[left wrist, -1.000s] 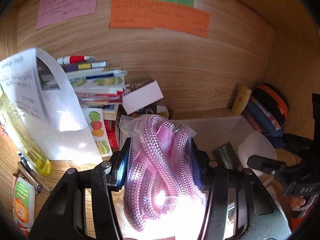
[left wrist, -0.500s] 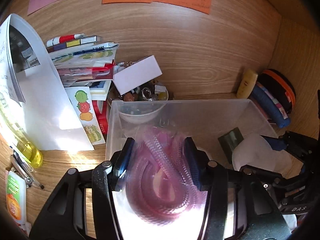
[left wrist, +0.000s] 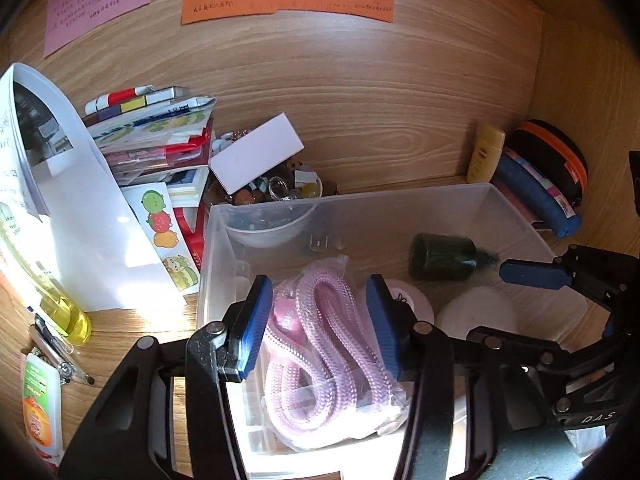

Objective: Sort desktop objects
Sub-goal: 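Release the rope bag with the left tool while the right releases the white lid, then grasp the white drawstring pouch with the right tool while the left grasps the cream cup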

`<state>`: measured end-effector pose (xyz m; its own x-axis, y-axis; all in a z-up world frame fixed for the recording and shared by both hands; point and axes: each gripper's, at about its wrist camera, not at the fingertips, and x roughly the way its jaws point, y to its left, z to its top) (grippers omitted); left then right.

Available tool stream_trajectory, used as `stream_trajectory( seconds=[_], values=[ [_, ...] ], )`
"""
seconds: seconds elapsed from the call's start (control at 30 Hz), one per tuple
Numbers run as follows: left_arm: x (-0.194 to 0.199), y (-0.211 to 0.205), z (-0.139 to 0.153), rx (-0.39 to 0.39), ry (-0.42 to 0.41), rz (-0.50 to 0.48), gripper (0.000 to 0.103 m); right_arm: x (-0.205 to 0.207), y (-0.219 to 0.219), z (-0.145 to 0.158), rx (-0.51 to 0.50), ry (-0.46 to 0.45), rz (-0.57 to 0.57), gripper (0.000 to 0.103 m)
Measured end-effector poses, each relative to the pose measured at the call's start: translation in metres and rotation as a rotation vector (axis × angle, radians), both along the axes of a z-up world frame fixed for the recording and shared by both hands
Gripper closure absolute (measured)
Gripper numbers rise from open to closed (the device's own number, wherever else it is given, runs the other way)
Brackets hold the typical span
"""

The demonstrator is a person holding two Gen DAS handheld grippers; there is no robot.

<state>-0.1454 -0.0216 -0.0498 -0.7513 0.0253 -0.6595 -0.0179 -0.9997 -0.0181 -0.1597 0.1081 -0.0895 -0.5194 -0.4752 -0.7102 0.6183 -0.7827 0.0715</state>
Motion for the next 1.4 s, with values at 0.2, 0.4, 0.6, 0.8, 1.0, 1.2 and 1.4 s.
stream_trajectory(
  seconds=[0.2,0.4,0.6,0.8,1.0,1.2,1.4],
  values=[
    [0.004,-0.004,0.007,0.024,0.011,-0.003,0.055,0.001,0.001,0.002,0.0,0.01,-0.013,0.038],
    [0.013,-0.01,0.019,0.034,0.056,0.019,0.049,0.006,0.004,0.01,-0.027,0.031,-0.016,0.03],
    [0.026,-0.013,0.036,0.023,0.105,0.041,0.035,0.012,0.011,0.021,-0.049,0.047,-0.039,0.021],
    [0.051,-0.015,0.055,0.003,0.174,0.062,0.007,0.035,0.025,0.045,-0.046,0.154,-0.07,0.015],
    [0.072,-0.018,0.064,0.006,0.195,0.074,0.004,0.064,0.04,0.055,-0.039,0.225,-0.102,0.007],
    [0.087,-0.017,0.059,0.003,0.162,0.069,0.004,0.085,0.053,0.05,-0.04,0.23,-0.129,0.007],
    [0.099,-0.01,0.045,-0.004,0.125,0.052,0.004,0.102,0.057,0.042,-0.008,0.22,-0.129,0.007]
  ],
)
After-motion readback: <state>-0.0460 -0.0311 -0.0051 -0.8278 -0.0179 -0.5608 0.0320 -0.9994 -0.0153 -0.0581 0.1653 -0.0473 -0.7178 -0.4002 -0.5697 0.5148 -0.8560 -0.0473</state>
